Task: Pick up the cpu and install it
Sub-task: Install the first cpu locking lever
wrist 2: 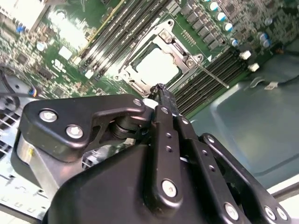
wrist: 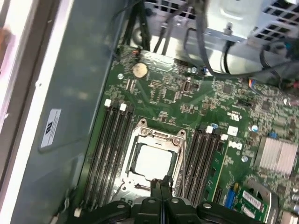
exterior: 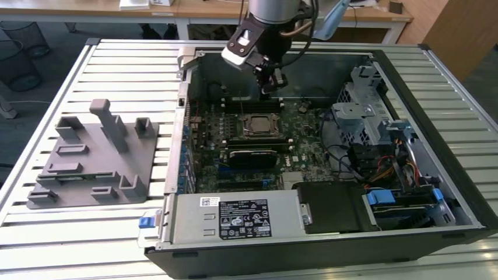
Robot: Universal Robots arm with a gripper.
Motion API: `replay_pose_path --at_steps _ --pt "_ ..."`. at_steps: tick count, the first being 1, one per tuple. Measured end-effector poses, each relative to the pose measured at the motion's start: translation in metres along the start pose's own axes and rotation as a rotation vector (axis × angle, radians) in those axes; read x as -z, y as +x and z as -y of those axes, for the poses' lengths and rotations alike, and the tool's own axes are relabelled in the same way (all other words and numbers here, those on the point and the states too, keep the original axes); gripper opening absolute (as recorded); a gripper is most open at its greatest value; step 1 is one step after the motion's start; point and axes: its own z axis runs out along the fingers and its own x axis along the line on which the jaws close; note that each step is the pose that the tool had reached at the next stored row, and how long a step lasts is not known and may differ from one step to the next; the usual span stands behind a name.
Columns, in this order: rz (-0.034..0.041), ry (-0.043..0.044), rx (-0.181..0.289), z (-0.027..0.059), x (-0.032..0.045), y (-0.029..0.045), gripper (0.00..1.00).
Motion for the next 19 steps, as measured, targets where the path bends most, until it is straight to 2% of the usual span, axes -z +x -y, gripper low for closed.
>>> replay_pose_path --at_steps 10,19 --pt "-0.0024 -0.0001 0.169 0.0 -0.0005 0.0 0.11" --pt "-0.0033 -0.0002 0.232 0.0 -0.0007 0.0 0.11"
